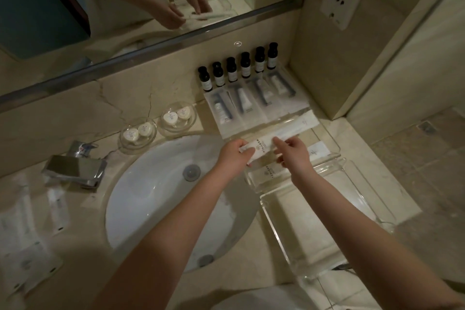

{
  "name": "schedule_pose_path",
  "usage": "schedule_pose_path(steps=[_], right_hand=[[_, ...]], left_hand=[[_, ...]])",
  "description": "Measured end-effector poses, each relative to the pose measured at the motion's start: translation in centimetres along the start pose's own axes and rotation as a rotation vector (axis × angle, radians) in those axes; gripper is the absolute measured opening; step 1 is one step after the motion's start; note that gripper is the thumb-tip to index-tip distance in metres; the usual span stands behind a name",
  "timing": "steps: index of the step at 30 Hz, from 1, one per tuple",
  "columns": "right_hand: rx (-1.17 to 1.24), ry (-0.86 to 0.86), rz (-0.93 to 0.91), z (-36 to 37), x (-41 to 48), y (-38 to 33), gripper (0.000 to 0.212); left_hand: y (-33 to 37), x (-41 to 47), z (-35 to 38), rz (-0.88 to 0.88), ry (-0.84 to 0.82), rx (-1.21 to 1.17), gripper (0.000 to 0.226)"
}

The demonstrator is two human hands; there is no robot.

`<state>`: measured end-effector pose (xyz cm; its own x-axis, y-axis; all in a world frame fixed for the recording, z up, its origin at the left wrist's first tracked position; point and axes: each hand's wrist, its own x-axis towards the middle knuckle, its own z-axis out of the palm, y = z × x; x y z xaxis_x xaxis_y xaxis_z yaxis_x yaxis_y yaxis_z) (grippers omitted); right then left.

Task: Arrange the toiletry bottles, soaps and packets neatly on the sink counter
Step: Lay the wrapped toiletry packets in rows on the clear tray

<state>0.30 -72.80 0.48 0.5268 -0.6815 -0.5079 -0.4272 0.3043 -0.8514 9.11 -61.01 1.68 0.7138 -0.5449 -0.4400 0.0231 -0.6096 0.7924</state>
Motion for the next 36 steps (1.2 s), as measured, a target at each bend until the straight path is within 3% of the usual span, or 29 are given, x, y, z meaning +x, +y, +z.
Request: schedule_pose_path(steps=[2,4,7,10,14,20,29,36], right_hand=[[-0.206,0.170,-0.049,-1.6,1.3,0.4,0.036],[-0.488,0.225,-0.238,-3.1,2.3,0.8,0.041],[-0.899,0.112,-0.546,-4.5,4.0,1.7,0.042],[-1.131,-0.019,-0.694,-5.1,5.2,3.0,0.031],[-1.230,-0.025,-0.715,-4.9,5.0,3.6,0.019],[-1.266,-0.018,-0.713,-4.7,4.1,4.0,0.022],[-1.384,-0.007,-0.610,-4.2,2.7,3.3,0.025],[-1.425,-0.036,-0.521,-2.9,0.9,1.9,0.047]], left_hand=[[0.3,1.0,0.5,-0.018,0.006,0.086,0.013],[0.4,1.9,1.0,-0.024,-0.007,0.183,0.017],[0.1,3.0,1.7,-0.021,-0.055,0.329,0.026],[-0.7,3.3,2.3,0.002,-0.100,0.495,0.028],[-1.5,3.2,2.7,0.157,-0.032,0.857,0.030],[-2.8,1.9,3.1,0.349,-0.078,1.023,0.039],[-3.3,0.7,3.1,0.309,-0.148,1.034,0.045],[-3.5,-0.9,1.2,0.305,-0.106,0.927,0.051]])
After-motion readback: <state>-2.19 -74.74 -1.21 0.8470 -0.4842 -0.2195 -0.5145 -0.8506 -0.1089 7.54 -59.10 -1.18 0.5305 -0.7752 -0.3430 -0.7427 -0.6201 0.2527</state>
